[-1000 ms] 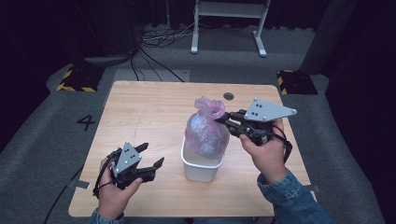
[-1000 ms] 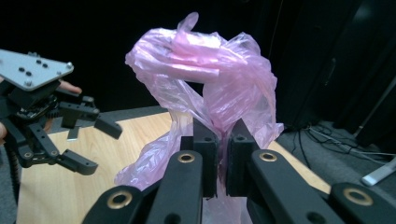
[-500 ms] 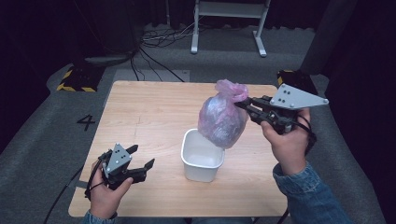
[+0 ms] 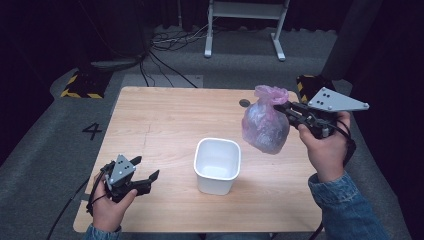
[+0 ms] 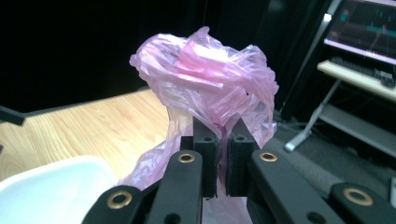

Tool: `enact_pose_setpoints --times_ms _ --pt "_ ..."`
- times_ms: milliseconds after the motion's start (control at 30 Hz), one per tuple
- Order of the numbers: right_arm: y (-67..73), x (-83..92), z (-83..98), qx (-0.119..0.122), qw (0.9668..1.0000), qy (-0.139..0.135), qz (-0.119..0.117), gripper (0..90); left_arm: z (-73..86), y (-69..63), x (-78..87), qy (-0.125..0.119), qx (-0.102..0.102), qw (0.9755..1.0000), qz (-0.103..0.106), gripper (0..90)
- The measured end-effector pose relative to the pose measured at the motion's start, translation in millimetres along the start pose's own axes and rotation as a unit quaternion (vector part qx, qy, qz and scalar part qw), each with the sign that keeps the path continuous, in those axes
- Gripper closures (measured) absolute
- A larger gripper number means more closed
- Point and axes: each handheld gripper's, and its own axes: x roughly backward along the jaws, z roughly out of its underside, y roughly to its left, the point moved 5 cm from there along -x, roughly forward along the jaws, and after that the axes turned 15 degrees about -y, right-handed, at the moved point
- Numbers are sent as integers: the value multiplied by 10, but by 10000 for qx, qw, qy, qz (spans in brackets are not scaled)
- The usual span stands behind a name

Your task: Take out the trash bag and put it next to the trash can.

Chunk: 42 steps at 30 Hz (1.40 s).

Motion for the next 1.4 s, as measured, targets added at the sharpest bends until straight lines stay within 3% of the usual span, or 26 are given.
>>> enact_pose_setpoints --times_ms 100,467,767,933,1400 --pt "-75 9 153 -94 9998 157 73 862 33 32 -1 86 -47 9999 -75 246" --pt "-202 -26 652 -402 9972 605 188 860 167 63 -64 230 94 9997 -33 233" --pt "-186 -120 1022 -650 9939 879 136 862 260 87 -91 449 79 9989 -82 231" --pt "-155 -181 1156 -714 9923 1010 73 861 296 96 -106 455 209 9987 -59 230" --pt "-66 -353 1466 -816 9886 1264 -78 840 348 67 -155 569 254 9980 79 232"
